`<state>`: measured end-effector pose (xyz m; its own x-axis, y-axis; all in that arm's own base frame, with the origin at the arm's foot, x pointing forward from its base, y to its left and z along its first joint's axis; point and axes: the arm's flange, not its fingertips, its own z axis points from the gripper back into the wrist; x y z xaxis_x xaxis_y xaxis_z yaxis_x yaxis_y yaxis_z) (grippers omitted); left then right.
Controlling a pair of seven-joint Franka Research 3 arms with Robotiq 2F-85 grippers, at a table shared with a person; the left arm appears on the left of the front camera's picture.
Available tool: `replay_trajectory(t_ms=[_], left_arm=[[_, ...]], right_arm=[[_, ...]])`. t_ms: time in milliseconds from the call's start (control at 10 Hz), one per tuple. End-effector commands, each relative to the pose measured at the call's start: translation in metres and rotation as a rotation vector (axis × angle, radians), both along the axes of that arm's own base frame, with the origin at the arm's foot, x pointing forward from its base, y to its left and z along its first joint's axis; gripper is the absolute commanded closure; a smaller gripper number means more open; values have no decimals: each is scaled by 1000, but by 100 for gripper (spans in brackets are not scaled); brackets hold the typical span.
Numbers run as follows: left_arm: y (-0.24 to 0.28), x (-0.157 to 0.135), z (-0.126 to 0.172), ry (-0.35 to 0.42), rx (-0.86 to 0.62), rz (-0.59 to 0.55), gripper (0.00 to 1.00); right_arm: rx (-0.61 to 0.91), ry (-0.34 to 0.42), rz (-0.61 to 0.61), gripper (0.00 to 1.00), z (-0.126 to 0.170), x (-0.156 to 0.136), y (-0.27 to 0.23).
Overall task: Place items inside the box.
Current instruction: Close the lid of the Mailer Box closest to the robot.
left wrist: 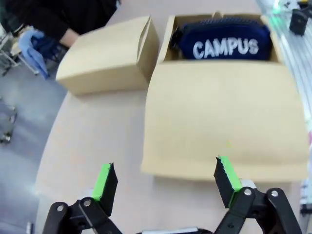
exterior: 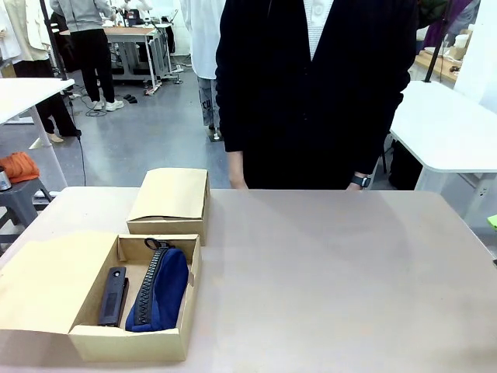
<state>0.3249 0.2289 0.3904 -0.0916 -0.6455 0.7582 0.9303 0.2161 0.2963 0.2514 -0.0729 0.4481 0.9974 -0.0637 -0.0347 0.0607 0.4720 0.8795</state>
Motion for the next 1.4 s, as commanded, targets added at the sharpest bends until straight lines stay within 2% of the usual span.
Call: replay_trajectory(t_ms=[0,100,400,600,800,1000,1200,1300], left_arm=[[27,25,-36,7,45,8,0],[32,32,-57,12,119,52,0],[30,44,-112,119,132,93,0],[20,42,-132,150,113,94,0],[5,41,-147,185,27,100,0],[-6,39,-144,164,-99,116,0],[-16,31,-123,116,-252,125,0],[-26,25,-115,118,-272,129,0]], right_arm=[[13,2,-8,0,4,2,1],[13,2,-8,0,4,2,1],[13,2,-8,0,4,2,1],[13,2,-8,0,4,2,1],[13,2,-8,0,4,2,1],[13,2,-8,0,4,2,1],[13,2,-8,0,4,2,1],[13,2,-8,0,4,2,1]])
